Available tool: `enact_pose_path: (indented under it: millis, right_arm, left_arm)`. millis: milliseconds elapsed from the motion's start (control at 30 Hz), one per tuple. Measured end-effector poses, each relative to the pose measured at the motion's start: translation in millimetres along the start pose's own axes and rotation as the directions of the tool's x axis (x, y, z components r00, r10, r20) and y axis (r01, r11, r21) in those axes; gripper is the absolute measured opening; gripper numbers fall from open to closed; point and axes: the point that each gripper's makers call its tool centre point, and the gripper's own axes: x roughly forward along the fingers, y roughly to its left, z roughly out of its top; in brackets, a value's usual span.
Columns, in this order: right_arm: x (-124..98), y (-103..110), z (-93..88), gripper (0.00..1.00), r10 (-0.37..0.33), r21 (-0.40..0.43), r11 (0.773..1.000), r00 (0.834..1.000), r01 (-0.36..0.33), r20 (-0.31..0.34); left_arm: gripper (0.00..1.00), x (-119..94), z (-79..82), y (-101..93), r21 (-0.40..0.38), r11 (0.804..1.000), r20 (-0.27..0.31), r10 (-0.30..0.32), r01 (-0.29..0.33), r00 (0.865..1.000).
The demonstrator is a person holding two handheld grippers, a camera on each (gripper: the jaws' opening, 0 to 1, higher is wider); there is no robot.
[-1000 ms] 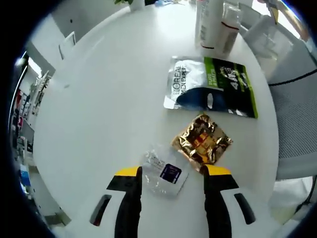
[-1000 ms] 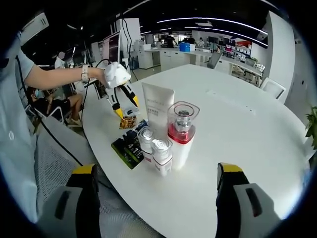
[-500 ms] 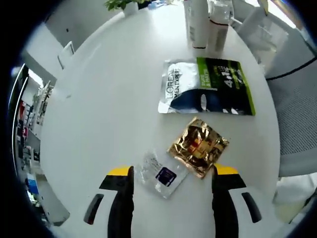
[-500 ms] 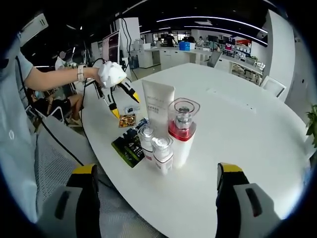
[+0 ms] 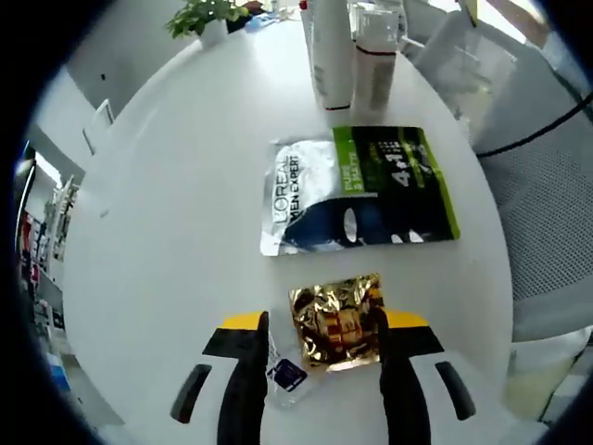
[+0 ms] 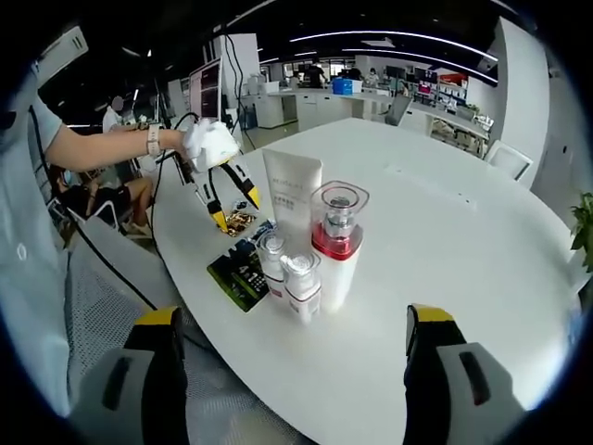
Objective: Arrange the skincare products in the storage area until every visible bottle or jar stands upright without overlapping.
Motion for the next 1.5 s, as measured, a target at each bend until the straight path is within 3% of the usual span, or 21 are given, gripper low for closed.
enact_pose_path:
  millis: [133, 233, 333, 400, 467, 533, 567, 600, 800, 833, 1000, 1100, 1133, 1200, 1233, 1367, 1433, 1500]
  right_arm:
    - [1, -1, -1.3, 1.00, 0.000, 0.001, 1.000, 1.000, 0.000, -0.004]
    - [0, -2, -0.9, 1.00, -0.002, 0.002, 1.000, 1.000, 0.002, -0.002]
    - [-1, -3, -1.4, 1.00, -0.003, 0.002, 1.000, 1.000, 0.003, -0.003]
    - [-1, -3, -2.4, 0.99, -0.003, 0.004, 1.000, 1.000, 0.003, -0.004]
    - [0, -3, -3.0, 0.99, -0.001, 0.004, 1.000, 1.000, 0.001, -0.006]
    - [1, -2, -2.3, 0.99, 0.004, 0.002, 1.000, 1.000, -0.004, -0.003]
    - [1, -2, -1.4, 0.99, 0.006, 0.000, 1.000, 1.000, -0.006, 0.001]
    - [1, -2, -1.0, 0.99, 0.007, 0.000, 1.000, 1.000, -0.007, 0.001]
    - [1, -2, 2.1, 0.99, 0.009, -0.011, 1.000, 1.000, -0.009, 0.005]
    - [1, -2, 2.3, 0.99, 0.009, -0.012, 1.000, 1.000, -0.008, 0.005]
    - [3, -1, 2.2, 0.99, 0.014, -0.016, 1.000, 1.000, -0.014, 0.003]
    - [4, -1, 2.5, 0.99, 0.017, -0.015, 1.000, 1.000, -0.017, 0.004]
    - [4, -1, 2.3, 0.99, 0.017, -0.016, 1.000, 1.000, -0.017, 0.003]
    - [3, 1, 1.8, 0.99, 0.015, -0.013, 1.000, 1.000, -0.015, 0.004]
    - [3, 2, 1.1, 0.99, 0.015, -0.011, 1.000, 1.000, -0.015, 0.004]
    - [3, 2, -2.2, 0.99, 0.015, -0.005, 1.000, 1.000, -0.015, -0.001]
    - [3, 2, -3.2, 0.99, 0.014, -0.004, 1.000, 1.000, -0.014, -0.004]
    - [3, 3, -3.5, 0.99, 0.015, -0.001, 1.000, 1.000, -0.015, -0.004]
  left_arm:
    - [0.31, 1, 0.7, -2.8, 0.002, 1.000, -0.023, -0.022, 0.022, 1.000]
    - [0.40, -3, 3.2, 6.2, 0.004, 0.999, -0.020, 0.039, -0.039, 0.999]
    - [0.44, -10, 4.4, 6.0, -0.135, 0.989, -0.006, 0.053, -0.053, 0.999]
    - [0.44, -15, 6.1, 7.9, -0.235, 0.969, 0.028, 0.087, -0.078, 0.996]
    - [0.46, -19, 0.5, 6.7, -0.331, 0.938, 0.015, 0.117, -0.106, 0.993]
    - [0.48, -19, -2.5, 2.7, -0.360, 0.926, 0.020, 0.131, -0.116, 0.991]
    - [0.50, -19, -5.9, 1.8, -0.398, 0.907, 0.011, 0.152, -0.135, 0.988]
    - [0.52, -18, -7.1, 0.3, -0.400, 0.906, 0.012, 0.155, -0.137, 0.988]
    - [0.51, -17, -19.6, -3.5, -0.526, 0.822, -0.009, 0.253, -0.219, 0.967]
    - [0.51, -15, -20.8, -5.6, -0.523, 0.825, -0.006, 0.247, -0.214, 0.969]
    - [0.46, -11, -23.9, -8.6, -0.567, 0.794, 0.007, 0.271, -0.219, 0.963]
    - [0.42, -9, -24.7, -5.9, -0.570, 0.788, 0.013, 0.292, -0.233, 0.956]
    - [0.41, -10, -25.3, -4.2, -0.586, 0.774, 0.010, 0.305, -0.242, 0.952]
    - [0.40, -10, -25.2, -4.2, -0.585, 0.775, 0.014, 0.306, -0.241, 0.952]
    - [0.41, -10, -26.0, -3.6, -0.594, 0.766, 0.010, 0.314, -0.247, 0.949]
    - [0.30, -9, -24.4, -5.4, -0.595, 0.768, 0.030, 0.314, -0.236, 0.949]
    - [0.25, -8, -23.2, -5.1, -0.578, 0.781, 0.037, 0.315, -0.237, 0.948]
    - [0.25, -8, -23.1, -3.2, -0.575, 0.782, 0.034, 0.314, -0.239, 0.949]
